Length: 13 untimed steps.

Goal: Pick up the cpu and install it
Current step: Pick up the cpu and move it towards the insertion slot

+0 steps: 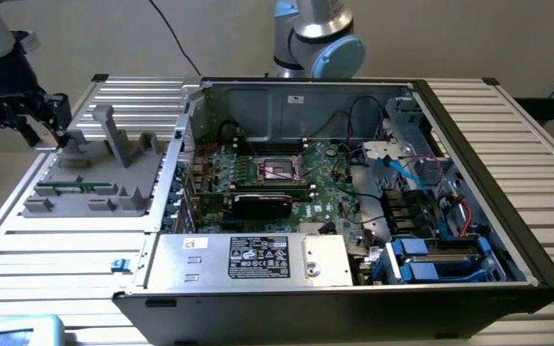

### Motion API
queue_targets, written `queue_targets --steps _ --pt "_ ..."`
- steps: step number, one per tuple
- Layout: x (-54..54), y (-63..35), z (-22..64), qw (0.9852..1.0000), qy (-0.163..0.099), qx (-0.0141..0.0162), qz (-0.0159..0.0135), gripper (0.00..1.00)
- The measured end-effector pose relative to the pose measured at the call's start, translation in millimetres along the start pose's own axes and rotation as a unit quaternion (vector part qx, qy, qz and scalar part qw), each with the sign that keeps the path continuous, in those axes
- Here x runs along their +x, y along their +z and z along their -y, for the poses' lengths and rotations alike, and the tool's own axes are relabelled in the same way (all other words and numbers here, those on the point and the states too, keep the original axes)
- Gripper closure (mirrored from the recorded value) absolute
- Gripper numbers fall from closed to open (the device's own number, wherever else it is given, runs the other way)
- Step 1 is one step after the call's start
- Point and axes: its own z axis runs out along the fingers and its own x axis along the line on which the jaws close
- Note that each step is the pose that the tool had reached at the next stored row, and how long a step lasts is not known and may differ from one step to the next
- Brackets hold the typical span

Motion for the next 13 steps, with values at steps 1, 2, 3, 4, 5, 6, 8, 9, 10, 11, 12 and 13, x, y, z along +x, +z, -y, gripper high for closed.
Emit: queue_targets --steps 1,2,3,4,5,6,8,9,10,11,12,13 --pt "0.0 -4.5 -0.1 1.0 0.0 0.0002 -0.0001 0.44" --pt "0.0 -9.3 -0.3 1.0 0.0 0.0002 0.0001 0.44" --pt "-0.1 -13.8 -0.5 1.0 0.0 0.0003 0.0 0.44" --pt "-0.2 -18.3 -0.6 1.0 0.0 0.0004 0.0 0.44" --pt "-0.4 -22.8 -0.7 1.0 0.0 0.0004 0.0 0.44" --pt "-0.6 -27.4 -0.9 1.0 0.0 0.0004 0.0 0.44" --pt "-1.6 -36.3 -1.1 1.0 0.0 0.0004 0.0 0.44" --pt "-2.2 -41.1 -1.3 1.0 0.0 0.0004 -0.0001 0.44" --pt "-3.1 -45.7 -1.4 1.0 0.0 0.0005 -0.0002 0.44" --pt "-4.1 -50.2 -1.6 1.0 0.0 0.0005 -0.0004 0.44" --pt "-5.5 -54.7 -1.8 1.0 0.0 0.0005 -0.0008 0.44" --pt "-7.2 -59.2 -2.0 1.0 0.0 0.0005 -0.0012 0.44"
